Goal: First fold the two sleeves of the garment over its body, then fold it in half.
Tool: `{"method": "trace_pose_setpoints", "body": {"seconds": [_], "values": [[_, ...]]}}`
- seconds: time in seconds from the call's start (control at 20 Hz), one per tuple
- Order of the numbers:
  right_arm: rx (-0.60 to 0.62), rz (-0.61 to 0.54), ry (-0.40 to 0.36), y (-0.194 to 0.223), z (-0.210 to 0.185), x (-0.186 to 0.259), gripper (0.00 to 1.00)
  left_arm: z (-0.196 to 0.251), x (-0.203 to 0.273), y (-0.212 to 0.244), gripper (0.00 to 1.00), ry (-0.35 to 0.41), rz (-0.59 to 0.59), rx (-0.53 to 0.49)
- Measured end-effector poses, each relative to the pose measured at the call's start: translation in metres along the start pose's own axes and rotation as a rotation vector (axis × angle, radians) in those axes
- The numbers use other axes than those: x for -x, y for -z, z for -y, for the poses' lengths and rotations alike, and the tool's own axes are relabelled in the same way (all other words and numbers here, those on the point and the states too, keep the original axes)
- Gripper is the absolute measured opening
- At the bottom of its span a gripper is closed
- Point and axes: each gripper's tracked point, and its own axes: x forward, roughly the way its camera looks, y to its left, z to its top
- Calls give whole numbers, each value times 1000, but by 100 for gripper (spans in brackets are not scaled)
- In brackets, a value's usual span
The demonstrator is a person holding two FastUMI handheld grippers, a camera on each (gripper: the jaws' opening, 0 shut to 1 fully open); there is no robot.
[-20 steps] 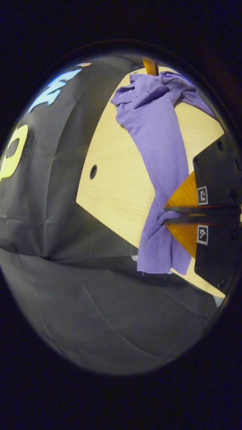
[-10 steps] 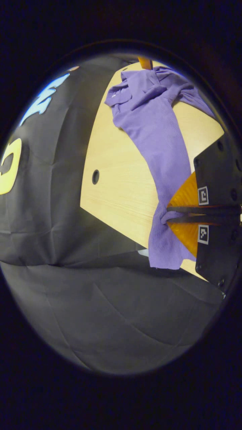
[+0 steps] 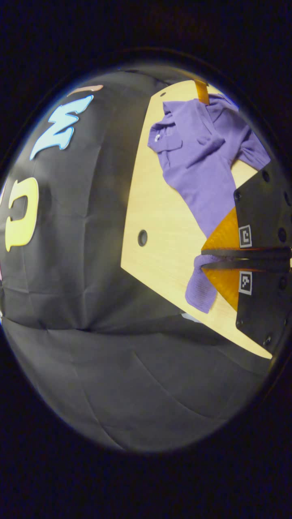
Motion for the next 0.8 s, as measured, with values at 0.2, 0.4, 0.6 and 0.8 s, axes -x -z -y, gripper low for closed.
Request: {"method": "trace_pose_setpoints", "body": {"seconds": [0.2, 0.4, 0.6, 0.8], "values": [[-33, 17, 12, -3, 31, 17, 82, 66, 6, -26, 7, 57, 42, -25], [-86, 27, 32, -3, 70, 31, 82, 133, 7, -46, 7, 121, 71, -59], [-134, 25, 56, 3, 112, 44, 82, 207, 6, -60, 7, 187, 89, -87], [-162, 19, 74, 8, 150, 54, 82, 282, 7, -67, 7, 263, 101, -122]]}}
